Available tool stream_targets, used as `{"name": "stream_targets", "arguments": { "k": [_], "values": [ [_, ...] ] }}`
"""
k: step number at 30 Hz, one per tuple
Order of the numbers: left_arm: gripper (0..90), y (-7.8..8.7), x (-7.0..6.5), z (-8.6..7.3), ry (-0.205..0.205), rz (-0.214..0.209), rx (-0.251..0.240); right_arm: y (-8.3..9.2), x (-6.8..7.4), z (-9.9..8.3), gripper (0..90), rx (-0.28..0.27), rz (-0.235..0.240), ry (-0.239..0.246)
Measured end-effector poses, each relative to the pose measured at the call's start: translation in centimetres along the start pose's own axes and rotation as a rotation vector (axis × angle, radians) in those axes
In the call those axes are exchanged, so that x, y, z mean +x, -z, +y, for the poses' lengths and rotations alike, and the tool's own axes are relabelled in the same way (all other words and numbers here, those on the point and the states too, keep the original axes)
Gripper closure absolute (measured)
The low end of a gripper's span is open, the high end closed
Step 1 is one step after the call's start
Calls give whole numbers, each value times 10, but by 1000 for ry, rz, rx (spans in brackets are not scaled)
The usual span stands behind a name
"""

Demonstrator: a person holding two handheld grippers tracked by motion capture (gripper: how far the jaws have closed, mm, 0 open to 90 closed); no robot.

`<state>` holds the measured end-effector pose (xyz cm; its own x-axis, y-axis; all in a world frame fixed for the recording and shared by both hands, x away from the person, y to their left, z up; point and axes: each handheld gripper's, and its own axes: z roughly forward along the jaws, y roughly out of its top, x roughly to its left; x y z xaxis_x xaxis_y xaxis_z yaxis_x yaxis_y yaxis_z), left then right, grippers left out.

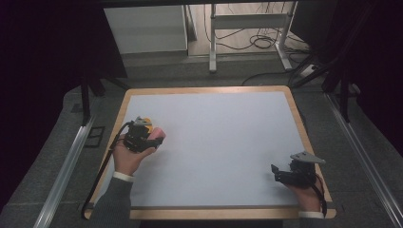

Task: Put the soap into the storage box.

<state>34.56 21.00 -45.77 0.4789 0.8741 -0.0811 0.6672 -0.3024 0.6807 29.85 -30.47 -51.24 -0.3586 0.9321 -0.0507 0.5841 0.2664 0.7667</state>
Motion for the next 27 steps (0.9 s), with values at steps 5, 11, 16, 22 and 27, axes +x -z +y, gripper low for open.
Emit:
{"name": "stream_targets", "arguments": {
  "k": [5, 11, 16, 22, 27],
  "values": [
    [601, 4, 6, 1, 14, 8, -9, 0, 0, 0, 91, 1, 0, 1],
    [601, 9, 14, 1, 33, 26, -20, 0, 0, 0, 91, 1, -1, 0],
    [601, 10, 21, -1, 49, 34, -22, -1, 0, 0, 91, 2, -1, 3],
    [601, 12, 27, 0, 59, 48, -32, -1, 0, -1, 91, 2, -3, 3],
    [601, 14, 33, 2, 69, 60, -37, -1, 0, -1, 92, 2, -2, 3]
  ]
}}
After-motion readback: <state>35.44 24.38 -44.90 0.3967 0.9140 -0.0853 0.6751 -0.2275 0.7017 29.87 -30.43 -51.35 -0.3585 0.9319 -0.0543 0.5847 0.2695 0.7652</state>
